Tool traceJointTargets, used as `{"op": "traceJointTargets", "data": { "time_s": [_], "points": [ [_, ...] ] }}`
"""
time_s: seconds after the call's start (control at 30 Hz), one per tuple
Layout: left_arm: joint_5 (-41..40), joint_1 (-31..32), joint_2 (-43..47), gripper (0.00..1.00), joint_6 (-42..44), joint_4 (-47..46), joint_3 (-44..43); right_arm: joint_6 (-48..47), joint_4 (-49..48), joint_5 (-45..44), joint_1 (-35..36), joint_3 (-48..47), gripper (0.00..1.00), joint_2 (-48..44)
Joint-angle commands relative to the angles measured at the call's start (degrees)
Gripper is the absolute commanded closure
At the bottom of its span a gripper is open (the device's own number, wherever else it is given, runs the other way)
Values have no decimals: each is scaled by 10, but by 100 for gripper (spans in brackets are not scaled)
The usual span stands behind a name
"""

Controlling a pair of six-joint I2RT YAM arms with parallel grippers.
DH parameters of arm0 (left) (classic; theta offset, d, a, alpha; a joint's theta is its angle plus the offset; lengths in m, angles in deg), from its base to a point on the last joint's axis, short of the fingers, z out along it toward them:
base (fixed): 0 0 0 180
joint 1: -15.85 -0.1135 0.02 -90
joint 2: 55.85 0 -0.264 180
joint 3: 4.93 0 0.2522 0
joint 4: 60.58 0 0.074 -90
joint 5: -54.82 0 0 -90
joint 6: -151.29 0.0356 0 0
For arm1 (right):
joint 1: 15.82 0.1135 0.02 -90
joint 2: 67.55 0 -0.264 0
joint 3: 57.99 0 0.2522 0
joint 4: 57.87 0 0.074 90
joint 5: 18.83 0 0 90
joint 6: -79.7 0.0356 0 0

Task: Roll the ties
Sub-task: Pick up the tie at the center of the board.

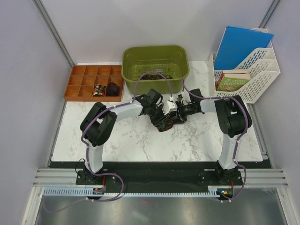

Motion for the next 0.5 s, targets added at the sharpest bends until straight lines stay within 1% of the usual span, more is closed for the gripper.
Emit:
{"op": "traceJointTargets", "data": {
  "time_s": [0.0,0.07,0.1,0.13,0.17,0.23,0.27,0.33,0.37,0.4,0.43,0.47],
  "points": [
    [-32,4,-28,92,-8,16,-6,-32,12,-92,22,13,68,44],
    [-33,3,-28,93,-8,16,-6,-33,13,-88,22,12,82,42],
    [-32,3,-29,93,-8,16,-6,-33,12,-87,22,9,99,40],
    [-32,4,-27,93,-8,16,-6,-34,13,-88,22,8,100,39],
    [-32,4,-26,90,-7,16,-5,-32,13,-86,22,8,100,32],
    [-27,3,-22,82,-5,16,-2,-28,12,-82,22,8,100,23],
    [-26,2,-13,71,-5,14,1,-26,12,-82,22,9,100,10],
    [-19,-7,2,60,-16,10,8,-23,13,-85,22,10,100,-12],
    [-10,-13,25,52,-23,2,11,-21,10,-86,22,11,100,-21],
    [15,-29,38,47,-33,-4,20,-18,7,-88,22,14,100,-27],
    [27,-37,57,29,-58,-25,26,-11,6,-90,22,16,100,-39],
    [36,-52,88,16,-73,-35,33,-8,2,-89,22,17,100,-43]
  ]
}}
